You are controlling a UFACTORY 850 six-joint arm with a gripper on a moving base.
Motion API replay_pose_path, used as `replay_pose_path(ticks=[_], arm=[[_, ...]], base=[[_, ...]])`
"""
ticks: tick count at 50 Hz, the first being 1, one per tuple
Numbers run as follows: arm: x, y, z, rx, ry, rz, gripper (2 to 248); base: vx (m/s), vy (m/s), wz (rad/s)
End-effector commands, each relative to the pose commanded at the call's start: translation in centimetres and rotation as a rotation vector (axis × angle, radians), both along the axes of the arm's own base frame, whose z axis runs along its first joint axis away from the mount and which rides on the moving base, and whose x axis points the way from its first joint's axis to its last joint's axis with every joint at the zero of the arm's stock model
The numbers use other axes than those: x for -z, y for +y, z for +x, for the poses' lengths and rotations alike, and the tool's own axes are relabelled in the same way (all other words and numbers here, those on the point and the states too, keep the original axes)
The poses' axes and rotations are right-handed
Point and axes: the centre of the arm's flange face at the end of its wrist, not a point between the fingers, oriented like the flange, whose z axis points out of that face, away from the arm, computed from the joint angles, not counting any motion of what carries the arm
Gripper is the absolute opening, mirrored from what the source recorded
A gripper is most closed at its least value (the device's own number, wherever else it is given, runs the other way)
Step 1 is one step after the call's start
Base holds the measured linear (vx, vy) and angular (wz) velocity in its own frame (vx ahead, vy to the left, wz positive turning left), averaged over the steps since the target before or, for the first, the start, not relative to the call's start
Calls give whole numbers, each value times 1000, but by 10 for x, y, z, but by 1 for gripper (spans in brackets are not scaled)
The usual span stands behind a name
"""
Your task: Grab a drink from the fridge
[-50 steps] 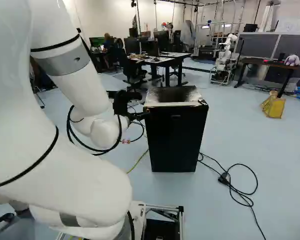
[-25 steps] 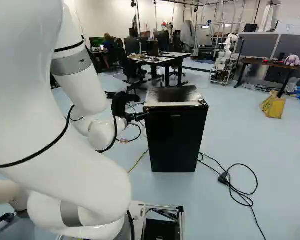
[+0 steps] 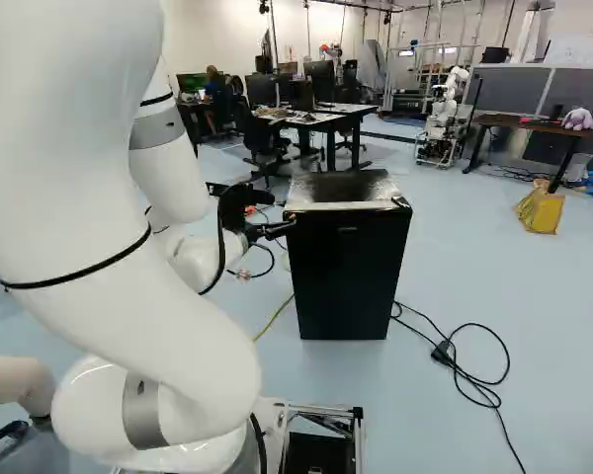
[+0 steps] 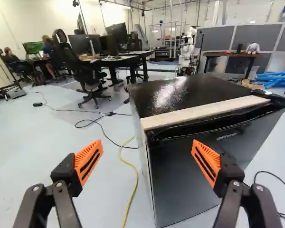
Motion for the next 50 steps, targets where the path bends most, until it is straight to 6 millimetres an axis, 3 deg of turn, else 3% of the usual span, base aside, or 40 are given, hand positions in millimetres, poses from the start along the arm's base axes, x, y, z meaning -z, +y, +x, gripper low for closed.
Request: replay_pose_path(ticks=[50], arm=[[39, 18, 43, 250, -83, -74, 247]], base=[[0, 0, 0]])
